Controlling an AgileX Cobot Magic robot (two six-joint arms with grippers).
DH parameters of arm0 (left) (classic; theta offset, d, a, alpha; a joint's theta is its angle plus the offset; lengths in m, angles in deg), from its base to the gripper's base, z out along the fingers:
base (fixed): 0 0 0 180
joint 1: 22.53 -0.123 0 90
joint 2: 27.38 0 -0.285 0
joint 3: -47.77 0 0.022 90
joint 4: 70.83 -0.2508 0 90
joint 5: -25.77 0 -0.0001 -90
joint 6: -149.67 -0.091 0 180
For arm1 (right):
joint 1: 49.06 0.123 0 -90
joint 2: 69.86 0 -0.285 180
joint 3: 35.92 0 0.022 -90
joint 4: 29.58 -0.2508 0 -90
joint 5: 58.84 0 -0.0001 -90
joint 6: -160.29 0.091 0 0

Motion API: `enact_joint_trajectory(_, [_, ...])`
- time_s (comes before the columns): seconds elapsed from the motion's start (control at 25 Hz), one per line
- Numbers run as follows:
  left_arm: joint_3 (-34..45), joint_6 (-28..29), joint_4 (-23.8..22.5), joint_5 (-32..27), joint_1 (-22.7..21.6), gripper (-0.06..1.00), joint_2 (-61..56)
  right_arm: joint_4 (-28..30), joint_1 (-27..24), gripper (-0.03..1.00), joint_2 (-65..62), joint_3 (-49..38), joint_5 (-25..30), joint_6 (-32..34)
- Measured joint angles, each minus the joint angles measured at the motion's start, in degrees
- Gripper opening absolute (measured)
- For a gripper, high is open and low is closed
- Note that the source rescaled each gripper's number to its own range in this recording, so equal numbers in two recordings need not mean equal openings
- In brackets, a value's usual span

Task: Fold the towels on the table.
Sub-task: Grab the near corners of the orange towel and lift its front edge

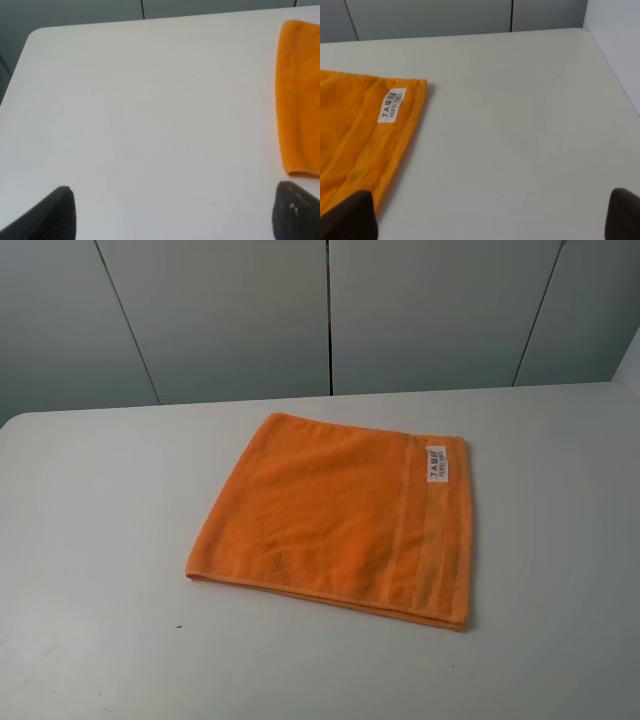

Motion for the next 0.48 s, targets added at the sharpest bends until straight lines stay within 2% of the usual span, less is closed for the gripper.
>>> enact_joint_trajectory(0.48, [0.0,0.0,0.0,0.0,0.0,1.0,0.0,0.0,0.0,0.98,0.0,0.0,0.0,0.0])
